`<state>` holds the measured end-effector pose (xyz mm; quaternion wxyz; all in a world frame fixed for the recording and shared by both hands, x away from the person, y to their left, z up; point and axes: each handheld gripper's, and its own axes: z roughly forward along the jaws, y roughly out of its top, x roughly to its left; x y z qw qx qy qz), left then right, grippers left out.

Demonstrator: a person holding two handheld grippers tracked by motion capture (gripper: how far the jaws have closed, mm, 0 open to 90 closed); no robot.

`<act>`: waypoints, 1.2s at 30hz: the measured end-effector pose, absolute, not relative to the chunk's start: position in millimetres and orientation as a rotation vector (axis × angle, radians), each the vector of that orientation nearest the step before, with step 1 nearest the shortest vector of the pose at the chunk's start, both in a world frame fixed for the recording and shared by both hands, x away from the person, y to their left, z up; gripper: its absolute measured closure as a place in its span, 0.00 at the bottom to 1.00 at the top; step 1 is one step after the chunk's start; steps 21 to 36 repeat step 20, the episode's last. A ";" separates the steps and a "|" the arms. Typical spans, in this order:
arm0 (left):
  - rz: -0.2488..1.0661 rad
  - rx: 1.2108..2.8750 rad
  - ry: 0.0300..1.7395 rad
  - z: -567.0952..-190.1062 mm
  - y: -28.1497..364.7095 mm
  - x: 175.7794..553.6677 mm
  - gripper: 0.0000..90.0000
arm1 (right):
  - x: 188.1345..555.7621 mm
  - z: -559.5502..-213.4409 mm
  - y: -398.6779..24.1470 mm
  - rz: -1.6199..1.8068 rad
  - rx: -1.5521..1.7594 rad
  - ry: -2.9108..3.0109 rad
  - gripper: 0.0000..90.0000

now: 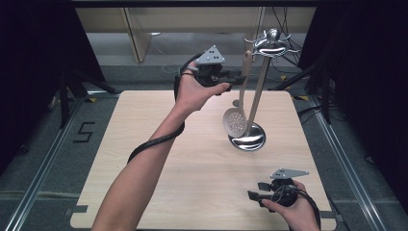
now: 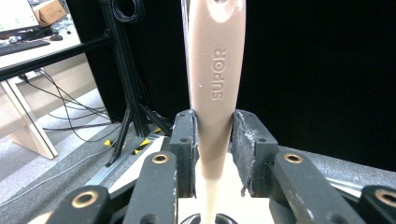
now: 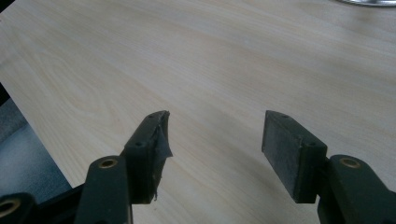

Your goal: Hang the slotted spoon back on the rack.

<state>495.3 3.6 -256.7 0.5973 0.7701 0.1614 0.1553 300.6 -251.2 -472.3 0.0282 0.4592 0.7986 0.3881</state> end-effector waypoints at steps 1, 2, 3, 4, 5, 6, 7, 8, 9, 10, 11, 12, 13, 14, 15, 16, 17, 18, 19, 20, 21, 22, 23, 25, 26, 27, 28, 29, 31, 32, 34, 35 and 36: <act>0.365 1.790 0.377 -256.5 3.3 495.1 0.78 | 300.7 -472.2 -251.2 1.184 1.420 2.463 0.46; 0.359 1.786 0.383 -256.7 2.8 495.5 0.78 | 300.8 -472.3 -251.4 1.185 1.418 2.463 0.46; 0.356 1.787 0.387 -257.0 2.7 496.4 0.78 | 300.8 -472.3 -251.4 1.185 1.418 2.463 0.46; 0.355 1.790 0.396 -257.4 2.4 497.2 0.78 | 300.7 -472.3 -251.4 1.185 1.418 2.464 0.46; 0.350 1.794 0.403 -258.2 1.8 498.3 0.78 | 301.8 -473.0 -252.3 1.185 1.395 2.464 0.46; 0.345 1.795 0.406 -259.2 0.8 499.6 0.78 | 301.9 -473.0 -252.5 1.183 1.395 2.464 0.46; 0.349 1.798 0.409 -259.8 -0.1 500.2 0.78 | 301.9 -473.0 -252.5 1.181 1.398 2.464 0.46; 0.355 1.799 0.412 -260.3 -1.5 500.3 0.78 | 302.1 -473.2 -252.3 1.182 1.400 2.467 0.46; 0.364 1.797 0.412 -261.0 -3.3 500.1 0.78 | 302.0 -473.0 -252.0 1.181 1.405 2.468 0.46; 0.371 1.790 0.414 -261.7 -4.0 499.7 0.78 | 301.9 -473.0 -252.0 1.182 1.404 2.469 0.46; 0.374 1.766 0.411 -262.7 -3.6 498.3 0.78 | 302.0 -473.1 -252.1 1.180 1.399 2.467 0.46; 0.360 1.744 0.422 -263.3 -2.1 495.7 0.74 | 301.6 -472.6 -252.6 1.186 1.395 2.467 0.46; 0.369 1.732 0.427 -264.9 0.5 491.3 0.62 | 301.9 -473.0 -252.7 1.198 1.391 2.466 0.46; 0.399 1.739 0.417 -267.9 5.9 484.9 0.54 | 301.1 -473.2 -252.0 1.199 1.407 2.456 0.46; 0.448 1.762 0.391 -272.7 14.0 477.8 0.48 | 301.7 -473.3 -253.5 1.207 1.382 2.462 0.46; 0.486 1.780 0.395 -280.2 24.3 469.0 0.46 | 301.3 -472.9 -254.1 1.202 1.385 2.460 0.46; 0.520 1.795 0.400 -289.9 37.0 459.6 0.43 | 300.6 -472.7 -254.4 1.207 1.394 2.456 0.46; 0.544 1.813 0.408 -301.8 52.1 449.8 0.41 | 299.8 -472.9 -254.4 1.216 1.412 2.447 0.46; 0.555 1.829 0.434 -316.3 68.2 439.3 0.40 | 298.2 -472.5 -253.7 1.227 1.445 2.439 0.46; 0.569 1.865 0.462 -336.7 89.6 426.4 0.39 | 299.4 -471.7 -257.0 1.199 1.395 2.444 0.46; 0.569 1.865 0.462 -336.7 89.6 426.4 0.39 | 299.4 -471.7 -257.0 1.199 1.395 2.444 0.46; 0.569 1.865 0.462 -336.7 89.6 426.4 0.39 | 299.4 -471.7 -257.0 1.199 1.395 2.444 0.46; 0.569 1.865 0.462 -336.7 89.6 426.4 0.39 | 299.4 -471.7 -257.0 1.199 1.395 2.444 0.46; 0.569 1.865 0.462 -336.7 89.6 426.4 0.39 | 299.4 -471.7 -257.0 1.199 1.395 2.444 0.46; 0.569 1.865 0.462 -336.7 89.6 426.4 0.39 | 299.4 -471.7 -257.0 1.199 1.395 2.444 0.46; 0.569 1.865 0.462 -336.7 89.6 426.4 0.39 | 299.4 -471.7 -257.0 1.199 1.395 2.444 0.46; 0.569 1.865 0.462 -336.7 89.6 426.4 0.39 | 299.4 -471.7 -257.0 1.199 1.395 2.444 0.46; 0.569 1.865 0.462 -336.7 89.6 426.4 0.39 | 299.4 -471.7 -257.0 1.199 1.395 2.444 0.46; 0.569 1.865 0.462 -336.7 89.6 426.4 0.39 | 299.4 -471.7 -257.0 1.199 1.395 2.444 0.46; 0.569 1.865 0.462 -336.7 89.6 426.4 0.39 | 299.4 -471.7 -257.0 1.199 1.395 2.444 0.46; 0.569 1.865 0.462 -336.7 89.6 426.4 0.39 | 299.4 -471.7 -257.0 1.199 1.395 2.444 0.46; 0.569 1.865 0.462 -336.7 89.6 426.4 0.39 | 299.4 -471.7 -257.0 1.199 1.395 2.444 0.46; 0.569 1.865 0.462 -336.7 89.6 426.4 0.39 | 299.4 -471.7 -257.0 1.199 1.395 2.444 0.46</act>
